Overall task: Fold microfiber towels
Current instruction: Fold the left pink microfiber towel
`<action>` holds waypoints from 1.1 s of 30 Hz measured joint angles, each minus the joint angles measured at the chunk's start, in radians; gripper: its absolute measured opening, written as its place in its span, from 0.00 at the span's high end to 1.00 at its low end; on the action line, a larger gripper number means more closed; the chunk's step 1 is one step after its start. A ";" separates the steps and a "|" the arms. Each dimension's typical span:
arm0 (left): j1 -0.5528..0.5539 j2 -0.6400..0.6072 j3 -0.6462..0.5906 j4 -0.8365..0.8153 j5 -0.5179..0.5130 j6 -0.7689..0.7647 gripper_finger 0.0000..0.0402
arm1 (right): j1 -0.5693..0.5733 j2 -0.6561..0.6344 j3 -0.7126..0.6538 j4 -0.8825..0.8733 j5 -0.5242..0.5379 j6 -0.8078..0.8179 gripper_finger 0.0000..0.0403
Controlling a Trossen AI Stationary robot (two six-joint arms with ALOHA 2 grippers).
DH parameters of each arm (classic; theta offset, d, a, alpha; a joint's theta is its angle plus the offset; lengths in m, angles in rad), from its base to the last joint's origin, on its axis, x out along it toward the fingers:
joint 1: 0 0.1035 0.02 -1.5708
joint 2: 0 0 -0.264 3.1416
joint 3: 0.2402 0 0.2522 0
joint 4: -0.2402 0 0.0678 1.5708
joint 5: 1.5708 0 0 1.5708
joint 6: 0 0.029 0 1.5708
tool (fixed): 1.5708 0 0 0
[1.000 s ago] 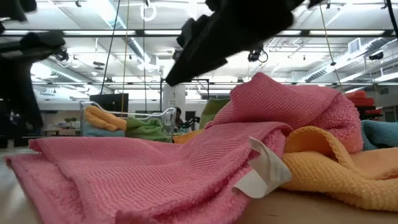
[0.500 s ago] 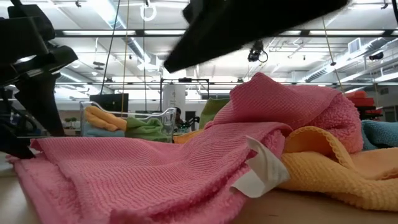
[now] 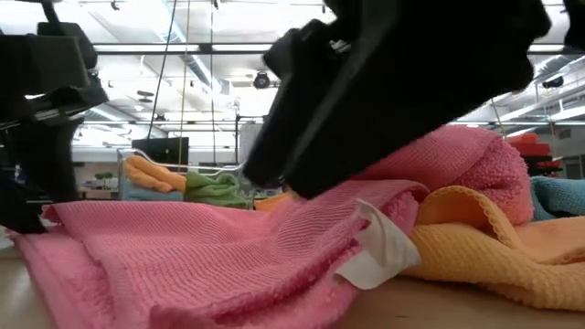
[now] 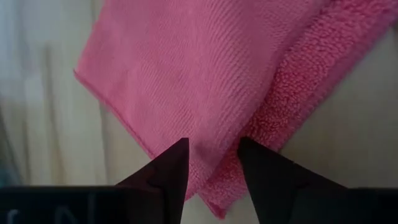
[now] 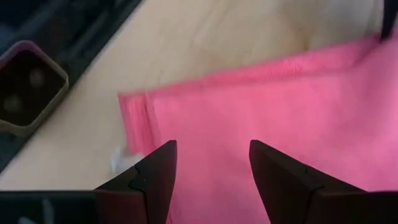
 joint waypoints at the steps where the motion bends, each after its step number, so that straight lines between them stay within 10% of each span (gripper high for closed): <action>1: -0.009 0.000 0.000 -0.005 0.015 -0.024 0.62 | 0.000 -0.005 0.000 -0.001 0.000 0.003 0.48; 14: -0.115 -0.023 0.169 -0.044 0.298 -0.160 0.72 | -0.008 -0.095 0.000 -0.076 -0.006 0.019 0.48; 26: -0.063 -0.027 0.191 -0.127 -0.019 -0.041 0.78 | -0.008 -0.122 -0.004 -0.099 -0.036 0.033 0.48; 33: 0.043 -0.026 0.035 -0.110 0.020 -0.045 0.81 | -0.008 -0.122 -0.004 -0.096 -0.036 0.048 0.48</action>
